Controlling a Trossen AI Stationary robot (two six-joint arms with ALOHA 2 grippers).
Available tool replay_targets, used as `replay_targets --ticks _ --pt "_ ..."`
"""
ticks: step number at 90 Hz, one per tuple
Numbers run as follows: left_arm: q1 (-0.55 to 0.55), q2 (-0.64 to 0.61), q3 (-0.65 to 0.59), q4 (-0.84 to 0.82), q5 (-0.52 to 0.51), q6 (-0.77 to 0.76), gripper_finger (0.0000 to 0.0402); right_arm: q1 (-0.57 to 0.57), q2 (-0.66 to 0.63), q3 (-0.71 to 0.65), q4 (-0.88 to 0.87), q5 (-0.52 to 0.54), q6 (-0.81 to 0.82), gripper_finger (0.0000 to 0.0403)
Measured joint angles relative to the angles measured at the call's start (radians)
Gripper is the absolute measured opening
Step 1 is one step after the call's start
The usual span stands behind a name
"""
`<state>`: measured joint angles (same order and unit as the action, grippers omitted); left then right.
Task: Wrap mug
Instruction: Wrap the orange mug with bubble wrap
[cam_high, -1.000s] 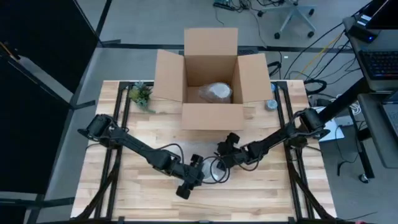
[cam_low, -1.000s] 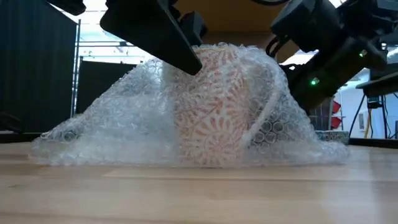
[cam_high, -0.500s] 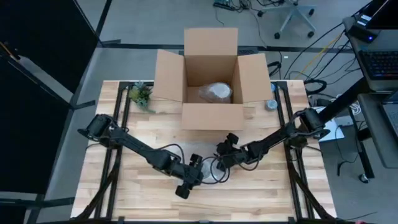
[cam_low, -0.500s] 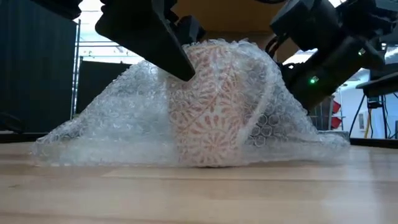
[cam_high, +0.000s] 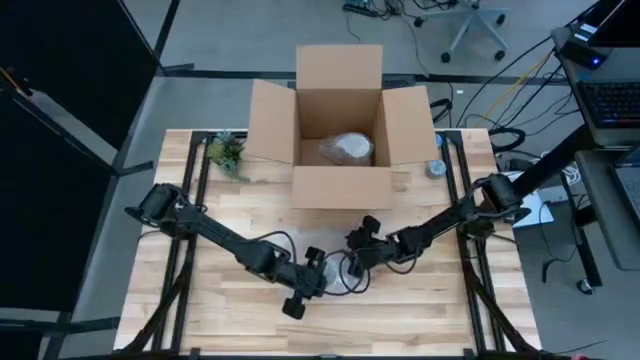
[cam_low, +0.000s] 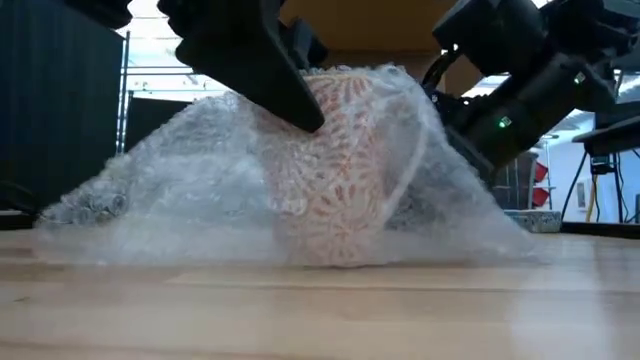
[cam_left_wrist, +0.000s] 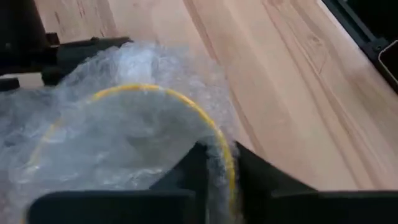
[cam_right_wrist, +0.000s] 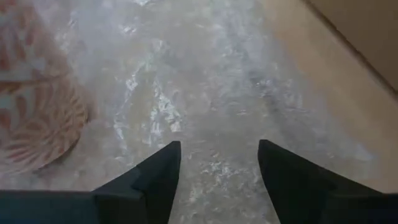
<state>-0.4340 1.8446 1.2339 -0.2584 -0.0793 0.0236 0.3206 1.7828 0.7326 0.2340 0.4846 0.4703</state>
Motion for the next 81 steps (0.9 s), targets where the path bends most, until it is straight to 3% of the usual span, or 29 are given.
replay_targets --ticks 26,40,50,66,81 --pt "-0.027 0.0 0.006 -0.001 0.033 0.022 0.0015 -0.001 -0.143 0.001 0.003 -0.039 -0.068 0.0201" --pt "-0.041 0.004 0.039 -0.038 0.059 0.083 0.001 -0.008 -0.159 0.001 0.014 -0.044 -0.094 0.0201" --pt "-0.048 0.004 0.049 -0.037 0.077 0.099 0.0009 -0.014 -0.128 0.002 0.1 -0.09 -0.134 0.0201" --pt "-0.043 0.004 0.049 -0.033 0.081 0.088 0.0008 -0.043 -0.032 0.002 0.317 -0.249 -0.199 0.0201" --pt "-0.06 0.004 0.05 -0.032 0.098 0.064 0.0008 -0.08 0.058 0.002 0.301 -0.299 -0.194 0.0201"
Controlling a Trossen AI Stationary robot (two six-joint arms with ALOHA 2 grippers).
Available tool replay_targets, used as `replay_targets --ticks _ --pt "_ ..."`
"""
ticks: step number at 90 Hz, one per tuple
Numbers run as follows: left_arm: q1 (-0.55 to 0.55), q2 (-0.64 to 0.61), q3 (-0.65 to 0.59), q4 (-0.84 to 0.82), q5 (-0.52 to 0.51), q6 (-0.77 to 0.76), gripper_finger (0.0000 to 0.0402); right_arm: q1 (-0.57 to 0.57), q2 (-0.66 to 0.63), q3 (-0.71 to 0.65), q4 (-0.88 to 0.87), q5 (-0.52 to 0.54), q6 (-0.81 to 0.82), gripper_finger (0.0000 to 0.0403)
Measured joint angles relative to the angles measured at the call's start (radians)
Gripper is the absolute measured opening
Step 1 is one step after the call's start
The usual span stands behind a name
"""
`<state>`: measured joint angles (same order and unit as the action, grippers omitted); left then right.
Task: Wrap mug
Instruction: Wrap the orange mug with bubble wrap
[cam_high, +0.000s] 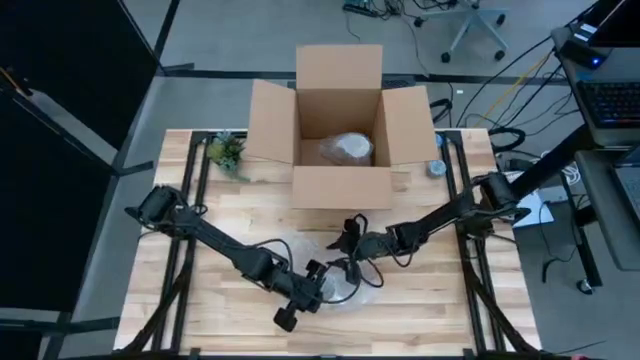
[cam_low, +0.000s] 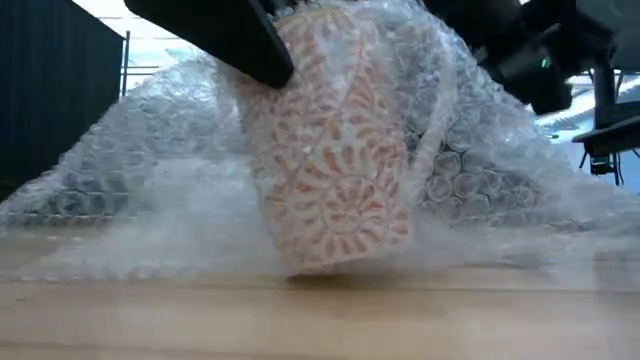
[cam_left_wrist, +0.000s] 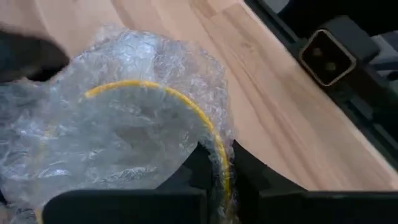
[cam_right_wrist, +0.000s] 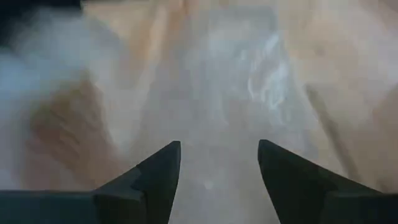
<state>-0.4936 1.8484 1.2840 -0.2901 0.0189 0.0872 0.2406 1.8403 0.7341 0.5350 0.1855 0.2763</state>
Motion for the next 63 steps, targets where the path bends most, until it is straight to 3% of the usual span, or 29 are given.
replay_targets --ticks 13,32,51,63 --pt "-0.014 0.0 0.001 -0.009 -0.002 -0.047 0.0007 -0.024 0.007 0.0 -0.165 0.025 0.04 0.0201" --pt "-0.016 0.0 0.002 -0.018 -0.008 -0.055 0.0007 -0.025 -0.128 -0.002 -0.397 0.03 0.004 0.0201" --pt "-0.011 -0.002 0.003 -0.035 0.007 -0.055 0.0007 -0.026 -0.287 -0.001 -0.668 0.24 0.011 0.0201" --pt "-0.007 -0.002 0.003 -0.037 0.007 -0.054 0.0007 -0.026 -0.33 -0.001 -0.738 0.258 0.058 0.0201"
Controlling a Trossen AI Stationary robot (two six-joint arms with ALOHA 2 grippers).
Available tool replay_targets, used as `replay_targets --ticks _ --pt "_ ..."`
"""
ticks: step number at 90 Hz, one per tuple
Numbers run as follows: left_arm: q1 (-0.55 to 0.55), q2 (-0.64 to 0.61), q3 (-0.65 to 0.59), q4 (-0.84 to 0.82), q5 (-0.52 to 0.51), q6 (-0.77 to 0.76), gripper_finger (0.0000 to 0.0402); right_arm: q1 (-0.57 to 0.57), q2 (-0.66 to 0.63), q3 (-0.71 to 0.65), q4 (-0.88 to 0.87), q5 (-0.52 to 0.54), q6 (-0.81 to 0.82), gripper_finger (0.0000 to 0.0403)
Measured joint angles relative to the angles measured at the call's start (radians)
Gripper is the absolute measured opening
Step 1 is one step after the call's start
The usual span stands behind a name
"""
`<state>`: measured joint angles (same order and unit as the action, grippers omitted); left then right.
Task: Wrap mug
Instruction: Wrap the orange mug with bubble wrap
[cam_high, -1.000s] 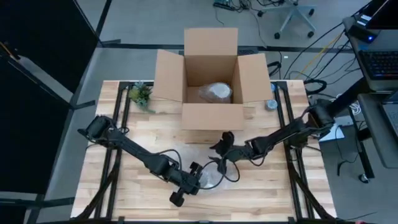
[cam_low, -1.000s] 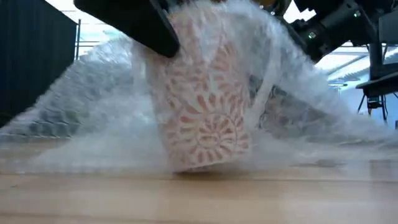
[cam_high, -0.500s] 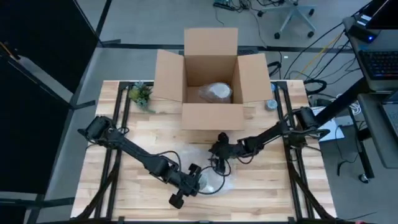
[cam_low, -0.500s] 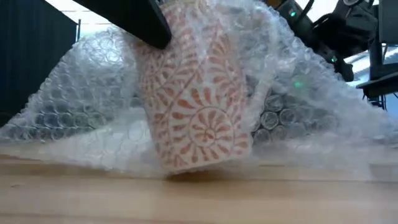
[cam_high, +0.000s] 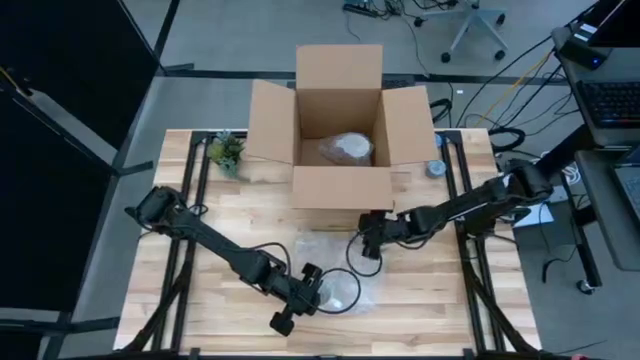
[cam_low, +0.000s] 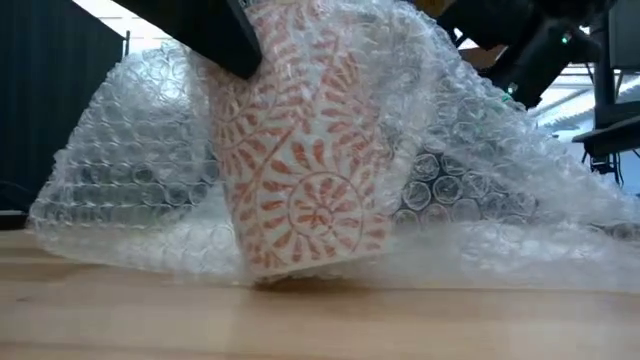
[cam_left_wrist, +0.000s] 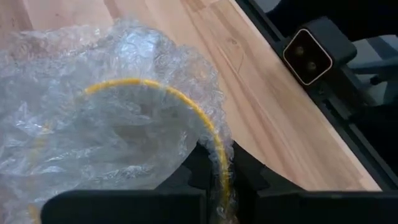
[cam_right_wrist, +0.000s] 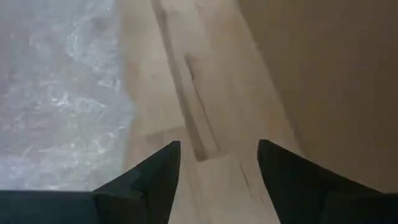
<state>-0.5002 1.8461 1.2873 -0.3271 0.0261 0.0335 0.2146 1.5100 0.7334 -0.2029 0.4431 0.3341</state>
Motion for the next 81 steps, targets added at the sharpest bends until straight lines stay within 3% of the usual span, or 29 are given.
replay_targets --ticks 27,38,65,81 --pt "0.002 0.0 0.0 0.001 -0.001 0.002 0.0007 -0.013 0.106 -0.012 0.023 -0.01 0.113 0.0201" --pt "0.002 0.0 0.0 0.002 -0.001 0.002 0.0007 -0.001 0.166 -0.012 0.126 -0.149 0.118 0.0201" --pt "0.001 0.0 0.0 0.003 -0.004 0.008 0.0007 0.032 0.207 -0.012 0.587 -0.546 0.072 0.0201" --pt "0.0 0.0 0.0 0.003 -0.005 0.006 0.0007 0.021 0.185 -0.012 0.76 -0.658 0.027 0.0201"
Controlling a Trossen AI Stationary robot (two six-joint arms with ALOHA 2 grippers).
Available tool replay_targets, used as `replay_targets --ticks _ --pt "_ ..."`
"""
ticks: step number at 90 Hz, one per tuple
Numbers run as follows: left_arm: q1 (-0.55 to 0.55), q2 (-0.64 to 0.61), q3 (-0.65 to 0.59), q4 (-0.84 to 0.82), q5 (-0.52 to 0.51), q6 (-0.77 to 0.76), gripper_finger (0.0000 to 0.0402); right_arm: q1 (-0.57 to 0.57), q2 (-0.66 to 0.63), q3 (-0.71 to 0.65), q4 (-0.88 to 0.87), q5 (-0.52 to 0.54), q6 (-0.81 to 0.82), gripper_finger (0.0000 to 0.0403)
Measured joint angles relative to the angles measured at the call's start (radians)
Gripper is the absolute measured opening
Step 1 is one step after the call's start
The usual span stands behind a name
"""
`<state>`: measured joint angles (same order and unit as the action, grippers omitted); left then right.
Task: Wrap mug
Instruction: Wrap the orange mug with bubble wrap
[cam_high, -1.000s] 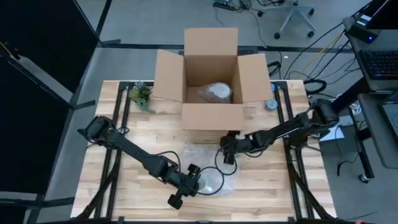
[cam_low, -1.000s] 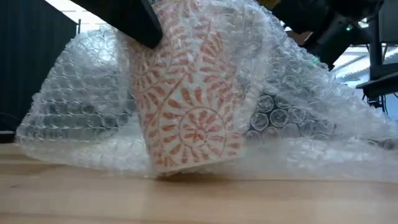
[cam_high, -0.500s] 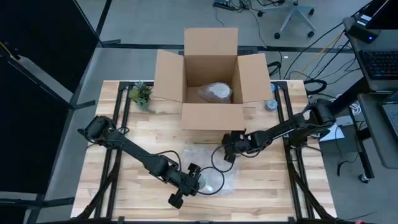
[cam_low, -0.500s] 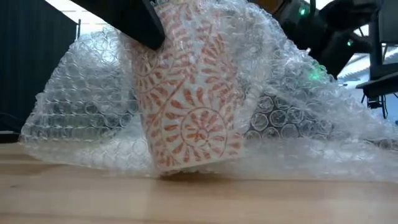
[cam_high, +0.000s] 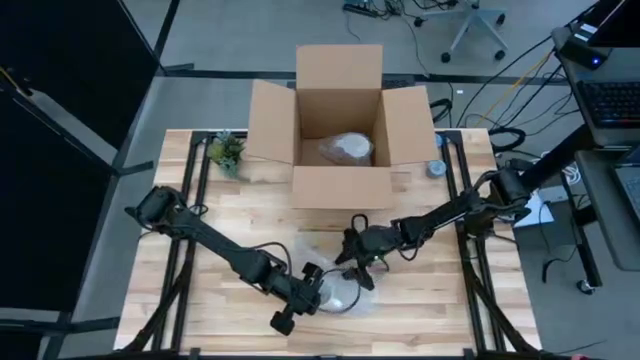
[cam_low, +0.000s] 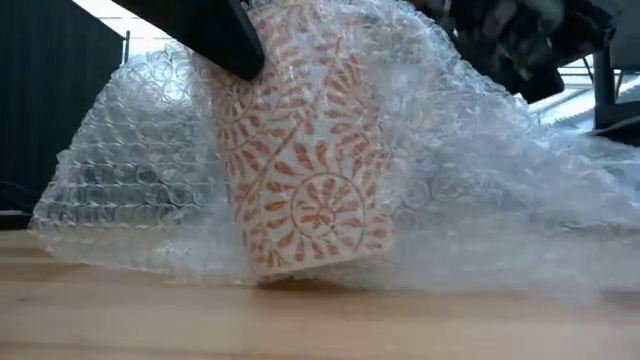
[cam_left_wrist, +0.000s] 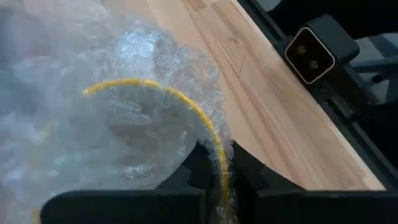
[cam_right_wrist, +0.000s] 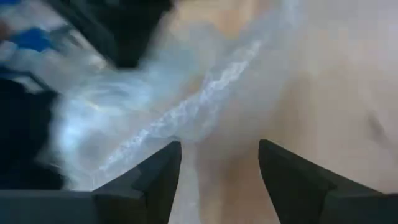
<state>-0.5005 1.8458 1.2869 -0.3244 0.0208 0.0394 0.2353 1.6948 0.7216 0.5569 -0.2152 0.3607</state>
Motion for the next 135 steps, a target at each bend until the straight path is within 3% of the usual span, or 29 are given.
replay_targets --ticks 27,37,63,79,96,110,135 --pt "-0.005 0.0 0.0 -0.001 -0.005 -0.001 0.0007 -0.059 -0.142 0.0 -0.025 0.004 -0.098 0.0201" --pt "-0.005 0.0 0.0 -0.002 -0.005 -0.001 0.0007 -0.08 -0.202 0.001 -0.108 0.014 -0.119 0.0201" --pt "-0.005 0.0 0.0 -0.003 -0.005 -0.001 0.0007 -0.087 -0.295 0.001 -0.663 0.314 -0.08 0.0201" --pt "-0.005 0.0 0.0 -0.003 -0.004 -0.003 0.0007 -0.071 -0.264 0.001 -0.855 0.434 0.006 0.0201" --pt "-0.005 0.0 0.0 -0.001 -0.004 -0.004 0.0007 -0.055 -0.182 0.001 -0.831 0.466 0.03 0.0201" --pt "-0.005 0.0 -0.001 0.0 -0.006 -0.004 0.0007 -0.061 -0.127 0.001 -0.731 0.568 0.071 0.0201" --pt "-0.005 0.0 -0.001 0.0 -0.011 -0.002 0.0007 -0.098 -0.012 0.004 -0.676 0.581 0.11 0.0201"
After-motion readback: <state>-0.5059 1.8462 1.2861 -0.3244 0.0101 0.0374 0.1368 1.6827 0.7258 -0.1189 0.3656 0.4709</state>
